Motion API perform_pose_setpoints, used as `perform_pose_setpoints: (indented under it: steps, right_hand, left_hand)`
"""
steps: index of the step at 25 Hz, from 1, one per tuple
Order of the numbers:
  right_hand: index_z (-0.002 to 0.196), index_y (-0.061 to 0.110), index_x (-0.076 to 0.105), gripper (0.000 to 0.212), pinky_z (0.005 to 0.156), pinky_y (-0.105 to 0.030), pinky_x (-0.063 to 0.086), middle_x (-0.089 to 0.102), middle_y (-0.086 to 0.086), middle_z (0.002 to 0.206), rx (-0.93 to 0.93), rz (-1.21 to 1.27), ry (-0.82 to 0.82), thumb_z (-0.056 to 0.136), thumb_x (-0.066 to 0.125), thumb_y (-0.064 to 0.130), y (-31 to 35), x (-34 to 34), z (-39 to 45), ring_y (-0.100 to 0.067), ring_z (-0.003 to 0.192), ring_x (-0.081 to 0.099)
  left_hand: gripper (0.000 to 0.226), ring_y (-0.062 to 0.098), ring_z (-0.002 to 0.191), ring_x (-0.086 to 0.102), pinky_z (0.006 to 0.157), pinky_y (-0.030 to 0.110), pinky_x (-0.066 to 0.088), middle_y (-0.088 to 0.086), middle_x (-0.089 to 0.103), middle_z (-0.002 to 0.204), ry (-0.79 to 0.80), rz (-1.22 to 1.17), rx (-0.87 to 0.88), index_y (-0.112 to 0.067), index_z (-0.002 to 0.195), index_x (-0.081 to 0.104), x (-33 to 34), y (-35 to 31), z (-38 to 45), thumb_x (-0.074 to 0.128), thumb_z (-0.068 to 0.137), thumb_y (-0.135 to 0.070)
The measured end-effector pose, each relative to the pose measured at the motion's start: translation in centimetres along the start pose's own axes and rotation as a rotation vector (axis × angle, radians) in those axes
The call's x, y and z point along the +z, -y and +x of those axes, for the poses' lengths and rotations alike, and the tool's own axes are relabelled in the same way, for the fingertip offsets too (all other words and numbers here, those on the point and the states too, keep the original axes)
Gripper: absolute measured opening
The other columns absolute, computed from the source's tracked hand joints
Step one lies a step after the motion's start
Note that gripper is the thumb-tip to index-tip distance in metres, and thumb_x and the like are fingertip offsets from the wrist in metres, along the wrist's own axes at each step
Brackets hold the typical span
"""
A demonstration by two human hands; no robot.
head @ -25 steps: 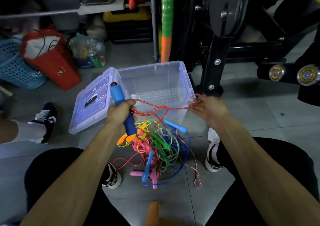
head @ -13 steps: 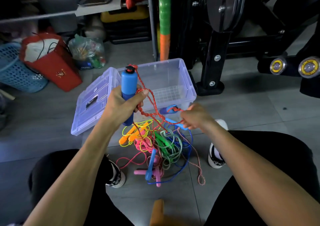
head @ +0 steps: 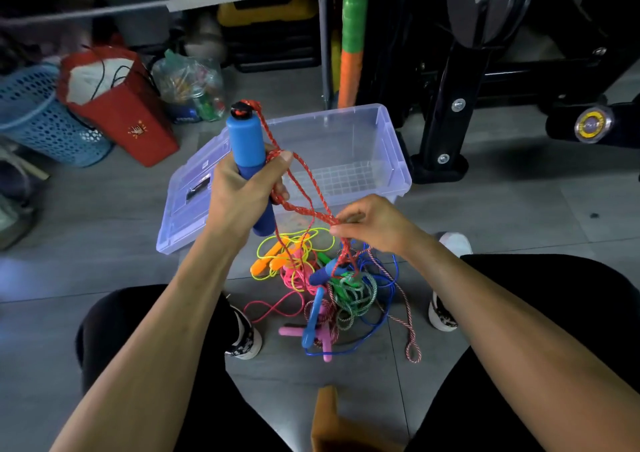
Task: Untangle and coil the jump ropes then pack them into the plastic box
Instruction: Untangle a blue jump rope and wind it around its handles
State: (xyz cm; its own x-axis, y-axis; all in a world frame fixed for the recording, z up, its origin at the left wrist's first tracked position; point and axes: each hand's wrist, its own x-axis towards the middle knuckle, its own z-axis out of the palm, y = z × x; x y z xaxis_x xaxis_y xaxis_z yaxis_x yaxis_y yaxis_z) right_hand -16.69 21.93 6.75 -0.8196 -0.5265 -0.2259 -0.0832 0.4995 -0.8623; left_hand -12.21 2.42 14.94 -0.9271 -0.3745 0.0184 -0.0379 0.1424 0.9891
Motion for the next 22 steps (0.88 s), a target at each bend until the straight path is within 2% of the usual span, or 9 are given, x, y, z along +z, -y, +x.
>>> perform_pose_setpoints:
  steps: [3,5,9,10,12,15,17,20,22]
  right_hand:
    - [0.063,0.021,0.065,0.022,0.055,-0.011,0.042,0.064,0.01,0.058,0.001,-0.106,-0.118,0.074,0.083,0.026,-0.1,-0.9,0.1,0.003,0.052,0.056]
    - [0.062,0.022,0.06,0.026,0.055,-0.014,0.042,0.061,0.01,0.056,0.036,-0.052,-0.056,0.077,0.081,0.026,0.0,-1.4,-0.1,0.001,0.052,0.053]
    - [0.068,0.019,0.058,0.022,0.07,-0.03,0.049,0.072,-0.012,0.082,0.066,0.167,0.081,0.088,0.067,0.014,0.6,-3.1,-0.7,-0.012,0.067,0.06]
    - [0.07,0.019,0.057,0.021,0.069,-0.032,0.049,0.072,-0.015,0.087,0.062,0.174,0.098,0.088,0.065,0.011,0.7,-3.5,-0.8,-0.014,0.066,0.06]
    - [0.078,0.016,0.056,0.015,0.065,-0.03,0.045,0.07,-0.01,0.082,0.036,0.033,0.099,0.087,0.066,0.01,0.5,-3.9,-0.9,-0.013,0.063,0.057]
    - [0.079,0.013,0.055,0.02,0.063,-0.029,0.047,0.063,0.0,0.074,-0.018,-0.27,-0.083,0.083,0.073,0.019,-0.3,-3.6,-0.9,-0.014,0.062,0.058]
    - [0.076,0.009,0.054,0.03,0.061,-0.033,0.054,0.066,-0.007,0.068,-0.008,-0.259,-0.172,0.08,0.078,0.028,-0.5,-3.2,-0.8,-0.02,0.062,0.066]
    - [0.066,0.007,0.062,0.037,0.064,-0.04,0.058,0.07,-0.009,0.063,0.047,-0.043,-0.234,0.074,0.082,0.037,-0.3,-3.4,-0.3,-0.017,0.059,0.07]
    - [0.061,0.012,0.07,0.033,0.073,-0.042,0.057,0.072,-0.003,0.064,0.063,-0.086,-0.091,0.076,0.08,0.039,-0.5,-4.1,-0.1,-0.015,0.062,0.067]
  left_hand:
    - [0.023,0.014,0.045,0.051,0.048,0.025,0.046,-0.002,0.053,0.051,-0.017,0.069,-0.036,-0.013,0.073,0.054,-0.6,1.0,0.5,0.07,0.088,-0.019]
    - [0.023,0.014,0.045,0.051,0.048,0.025,0.046,-0.001,0.053,0.053,-0.013,0.142,-0.031,-0.015,0.072,0.054,-0.8,1.3,0.5,0.07,0.087,-0.021]
    - [0.025,0.007,0.041,0.049,0.046,0.022,0.044,-0.001,0.052,0.056,-0.123,0.282,-0.034,-0.013,0.073,0.051,-1.2,0.9,0.5,0.071,0.085,-0.023]
    - [0.025,0.008,0.041,0.048,0.046,0.022,0.044,-0.002,0.051,0.055,-0.138,0.256,-0.039,-0.013,0.073,0.051,-1.3,0.7,0.5,0.071,0.085,-0.023]
    - [0.024,0.009,0.042,0.047,0.045,0.021,0.044,-0.005,0.05,0.051,-0.143,0.17,-0.071,-0.015,0.072,0.052,-1.3,0.6,0.5,0.071,0.086,-0.021]
    - [0.024,0.012,0.044,0.048,0.045,0.022,0.043,-0.004,0.05,0.052,-0.088,0.05,-0.119,-0.016,0.072,0.052,-0.8,0.9,0.4,0.07,0.087,-0.02]
    - [0.024,0.014,0.045,0.048,0.045,0.023,0.044,-0.002,0.05,0.054,-0.082,0.019,-0.165,-0.016,0.072,0.052,-0.6,1.4,0.5,0.07,0.087,-0.02]
    - [0.018,0.013,0.044,0.046,0.046,0.023,0.043,-0.001,0.05,0.055,-0.201,-0.03,-0.311,-0.015,0.078,0.053,-0.8,2.3,1.4,0.069,0.085,-0.019]
    - [0.015,0.012,0.043,0.044,0.045,0.022,0.042,-0.001,0.05,0.057,-0.302,-0.105,-0.397,-0.014,0.084,0.053,-1.1,2.9,2.0,0.068,0.085,-0.016]
